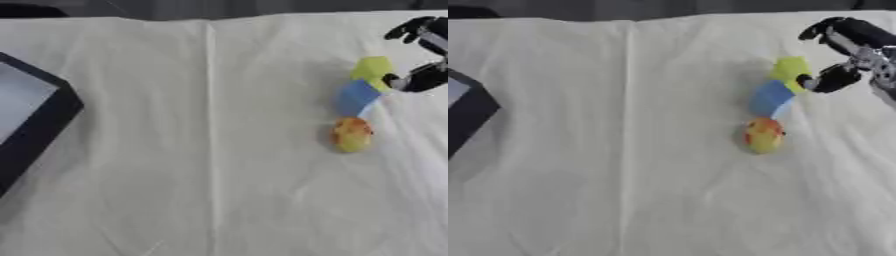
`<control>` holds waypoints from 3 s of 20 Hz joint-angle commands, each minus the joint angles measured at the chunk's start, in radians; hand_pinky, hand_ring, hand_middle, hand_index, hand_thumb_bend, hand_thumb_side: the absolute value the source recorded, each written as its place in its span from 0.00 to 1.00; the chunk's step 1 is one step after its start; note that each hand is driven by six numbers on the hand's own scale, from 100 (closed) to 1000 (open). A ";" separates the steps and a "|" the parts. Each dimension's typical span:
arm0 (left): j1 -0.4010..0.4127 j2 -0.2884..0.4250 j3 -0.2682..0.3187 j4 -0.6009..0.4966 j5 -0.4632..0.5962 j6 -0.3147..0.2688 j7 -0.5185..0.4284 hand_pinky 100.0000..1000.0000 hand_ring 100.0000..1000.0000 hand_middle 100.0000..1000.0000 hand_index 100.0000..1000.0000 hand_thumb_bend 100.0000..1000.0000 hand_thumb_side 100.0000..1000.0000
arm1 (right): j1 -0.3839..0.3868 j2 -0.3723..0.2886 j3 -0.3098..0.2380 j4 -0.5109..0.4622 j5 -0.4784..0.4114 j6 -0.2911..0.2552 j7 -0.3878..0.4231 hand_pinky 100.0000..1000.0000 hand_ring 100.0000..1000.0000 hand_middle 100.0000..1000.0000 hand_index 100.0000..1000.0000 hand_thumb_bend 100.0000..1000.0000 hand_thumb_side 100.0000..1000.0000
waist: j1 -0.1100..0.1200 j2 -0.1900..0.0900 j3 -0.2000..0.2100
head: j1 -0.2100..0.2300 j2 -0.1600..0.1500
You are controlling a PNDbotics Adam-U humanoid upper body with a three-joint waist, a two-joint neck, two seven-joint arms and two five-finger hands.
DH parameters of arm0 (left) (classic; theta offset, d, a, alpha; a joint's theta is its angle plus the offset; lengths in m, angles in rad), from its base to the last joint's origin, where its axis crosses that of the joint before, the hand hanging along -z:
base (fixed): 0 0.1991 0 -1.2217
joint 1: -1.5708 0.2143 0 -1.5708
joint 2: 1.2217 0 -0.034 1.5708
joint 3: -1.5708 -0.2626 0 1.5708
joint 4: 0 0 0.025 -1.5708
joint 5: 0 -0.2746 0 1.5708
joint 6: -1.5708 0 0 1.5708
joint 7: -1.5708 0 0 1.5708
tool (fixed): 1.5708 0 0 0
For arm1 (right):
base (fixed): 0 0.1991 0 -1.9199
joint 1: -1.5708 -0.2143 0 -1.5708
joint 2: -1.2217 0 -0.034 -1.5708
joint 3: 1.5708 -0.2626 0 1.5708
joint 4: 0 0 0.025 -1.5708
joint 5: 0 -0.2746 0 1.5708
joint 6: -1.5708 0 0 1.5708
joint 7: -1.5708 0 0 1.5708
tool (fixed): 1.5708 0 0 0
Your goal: Pick up the objects with one hand, pass them to the other hand, and then place them into the box on the other side of the table.
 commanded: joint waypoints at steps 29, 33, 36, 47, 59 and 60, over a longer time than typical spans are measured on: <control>0.004 0.025 -0.001 -0.021 -0.006 0.008 -0.005 0.79 0.64 0.55 0.68 0.00 0.77 | -0.026 -0.018 -0.014 0.039 0.080 -0.017 0.074 0.95 0.84 0.82 0.85 0.25 0.00 | -0.004 0.022 0.021 | -0.047 -0.037; 0.003 0.025 -0.003 -0.022 -0.006 0.008 -0.006 0.79 0.64 0.55 0.68 0.00 0.77 | -0.029 -0.016 -0.012 0.039 0.095 -0.020 0.092 0.95 0.84 0.82 0.86 0.25 0.00 | -0.005 0.026 0.025 | -0.049 -0.040; 0.003 0.025 -0.004 -0.022 -0.006 0.009 -0.007 0.79 0.64 0.55 0.68 0.00 0.77 | -0.031 -0.014 -0.010 0.039 0.099 -0.023 0.101 0.95 0.84 0.82 0.86 0.25 0.00 | -0.006 0.027 0.027 | -0.051 -0.041; 0.005 0.025 -0.007 -0.023 -0.007 0.010 -0.010 0.79 0.64 0.55 0.68 0.00 0.77 | -0.030 -0.008 -0.007 0.043 0.102 -0.023 0.101 0.95 0.82 0.77 0.84 0.25 0.00 | -0.007 0.031 0.031 | -0.058 -0.045; 0.008 0.028 -0.011 -0.022 -0.008 0.012 -0.014 0.79 0.64 0.55 0.68 0.00 0.77 | -0.018 -0.011 -0.016 0.028 0.062 -0.014 0.069 0.91 0.67 0.58 0.72 0.18 0.00 | -0.006 0.026 0.026 | -0.062 -0.044; 0.009 0.028 -0.011 -0.022 -0.008 0.012 -0.014 0.79 0.64 0.55 0.68 0.00 0.77 | -0.017 -0.011 -0.017 0.026 0.057 -0.015 0.063 0.89 0.64 0.56 0.70 0.17 0.00 | -0.006 0.025 0.025 | -0.062 -0.043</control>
